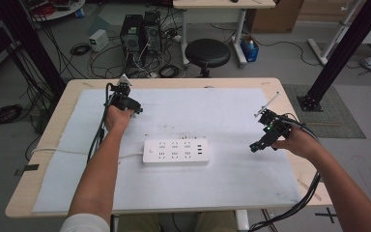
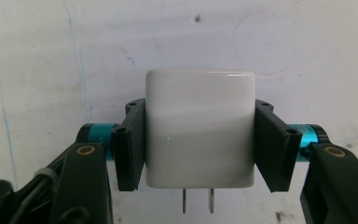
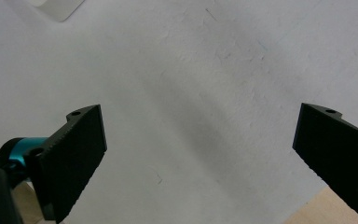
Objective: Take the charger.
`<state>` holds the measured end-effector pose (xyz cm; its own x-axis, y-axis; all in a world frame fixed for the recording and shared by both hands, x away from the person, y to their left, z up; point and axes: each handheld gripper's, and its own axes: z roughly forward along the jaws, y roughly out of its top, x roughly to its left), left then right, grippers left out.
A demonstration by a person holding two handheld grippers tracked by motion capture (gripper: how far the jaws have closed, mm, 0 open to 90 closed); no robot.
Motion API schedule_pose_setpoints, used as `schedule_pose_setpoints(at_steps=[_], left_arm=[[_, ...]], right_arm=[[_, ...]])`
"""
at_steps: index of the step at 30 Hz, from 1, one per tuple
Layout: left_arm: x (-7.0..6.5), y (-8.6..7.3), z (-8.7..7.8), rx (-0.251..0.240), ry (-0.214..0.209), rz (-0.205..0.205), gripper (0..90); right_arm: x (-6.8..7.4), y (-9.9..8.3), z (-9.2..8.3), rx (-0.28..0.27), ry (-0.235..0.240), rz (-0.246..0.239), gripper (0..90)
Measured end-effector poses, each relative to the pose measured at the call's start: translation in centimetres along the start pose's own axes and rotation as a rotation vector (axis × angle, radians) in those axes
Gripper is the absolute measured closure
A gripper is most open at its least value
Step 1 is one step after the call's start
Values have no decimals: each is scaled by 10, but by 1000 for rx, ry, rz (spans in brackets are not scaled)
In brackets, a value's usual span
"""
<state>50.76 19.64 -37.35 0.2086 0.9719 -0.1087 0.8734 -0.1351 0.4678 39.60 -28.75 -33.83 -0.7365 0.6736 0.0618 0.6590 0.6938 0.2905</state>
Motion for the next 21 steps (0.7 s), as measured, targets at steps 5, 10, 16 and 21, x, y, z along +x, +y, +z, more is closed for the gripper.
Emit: schedule_pose_setpoints(at_steps=[5, 10, 16, 21], left_arm=[[-3, -4, -24, -32, -31, 86, 425], [-7, -11, -48, -57, -70, 174, 426], [-18, -21, -72, -64, -122, 300, 425], [-31, -31, -89, -83, -166, 416, 425]], right_arm=[[4, 3, 1, -8, -1, -13, 20], [9, 4, 0, -9, -3, -23, 20], [12, 2, -2, -20, -1, -22, 20], [15, 1, -3, -26, -1, -27, 20]])
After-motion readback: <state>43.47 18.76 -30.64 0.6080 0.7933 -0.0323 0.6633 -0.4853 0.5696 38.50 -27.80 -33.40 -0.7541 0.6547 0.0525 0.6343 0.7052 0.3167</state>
